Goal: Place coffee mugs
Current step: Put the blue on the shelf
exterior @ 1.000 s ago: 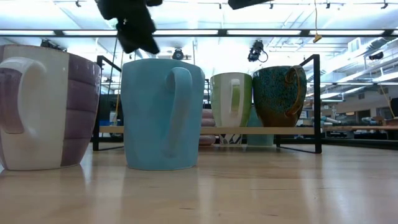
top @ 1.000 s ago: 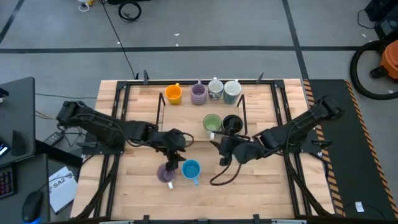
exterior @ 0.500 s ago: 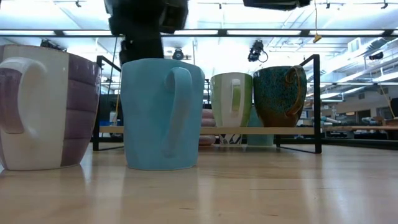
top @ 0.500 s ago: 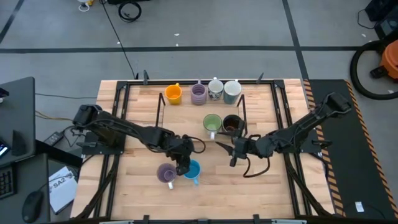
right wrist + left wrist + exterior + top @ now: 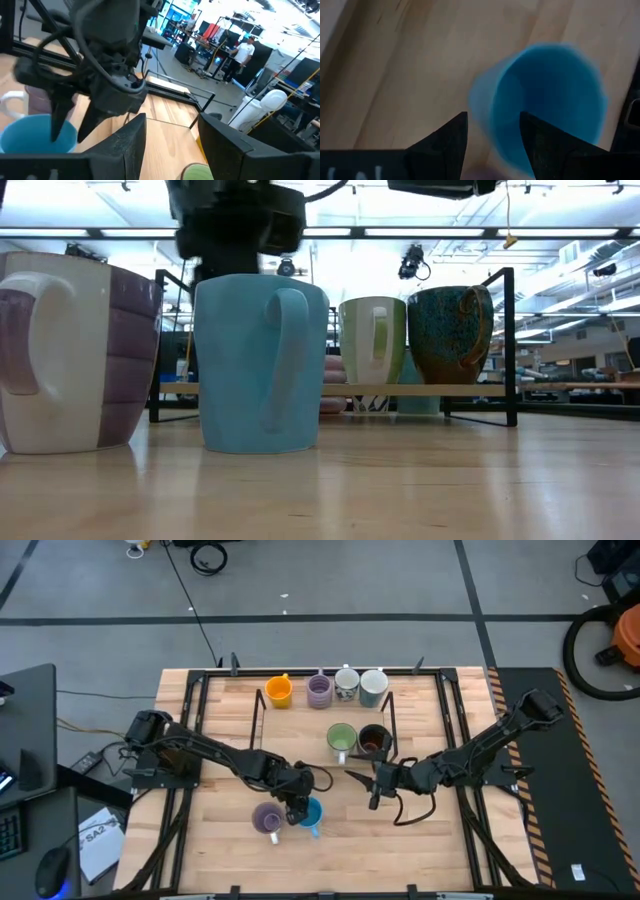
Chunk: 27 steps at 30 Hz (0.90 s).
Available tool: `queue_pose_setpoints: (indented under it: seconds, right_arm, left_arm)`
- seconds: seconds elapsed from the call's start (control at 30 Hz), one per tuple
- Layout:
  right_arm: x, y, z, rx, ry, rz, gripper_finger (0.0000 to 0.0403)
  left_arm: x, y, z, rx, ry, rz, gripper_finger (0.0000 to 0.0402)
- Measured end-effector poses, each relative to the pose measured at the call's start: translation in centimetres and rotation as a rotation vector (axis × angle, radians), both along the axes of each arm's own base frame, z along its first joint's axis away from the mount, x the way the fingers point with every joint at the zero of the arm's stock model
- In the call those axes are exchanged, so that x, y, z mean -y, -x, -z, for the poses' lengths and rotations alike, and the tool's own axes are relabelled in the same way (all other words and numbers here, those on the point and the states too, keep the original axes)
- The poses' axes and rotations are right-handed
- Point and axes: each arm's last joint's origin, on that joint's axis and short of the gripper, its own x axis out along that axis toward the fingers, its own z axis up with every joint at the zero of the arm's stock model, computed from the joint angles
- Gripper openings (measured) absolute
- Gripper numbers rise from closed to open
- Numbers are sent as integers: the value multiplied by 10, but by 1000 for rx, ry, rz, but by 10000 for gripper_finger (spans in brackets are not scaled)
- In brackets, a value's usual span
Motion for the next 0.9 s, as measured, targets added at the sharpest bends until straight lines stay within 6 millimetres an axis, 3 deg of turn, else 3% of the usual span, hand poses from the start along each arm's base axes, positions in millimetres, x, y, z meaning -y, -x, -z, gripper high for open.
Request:
queue_pose_setpoints:
  seconds: [0.67, 0.9]
  right_arm:
    - [-3, 0, -3, 43, -68, -53, 185]
    - [-3, 0, -3, 44, -76, -53, 185]
  left_arm:
    - [2, -3, 15, -40, -44, 84, 118]
    - [-1, -4, 15, -31, -61, 122, 60]
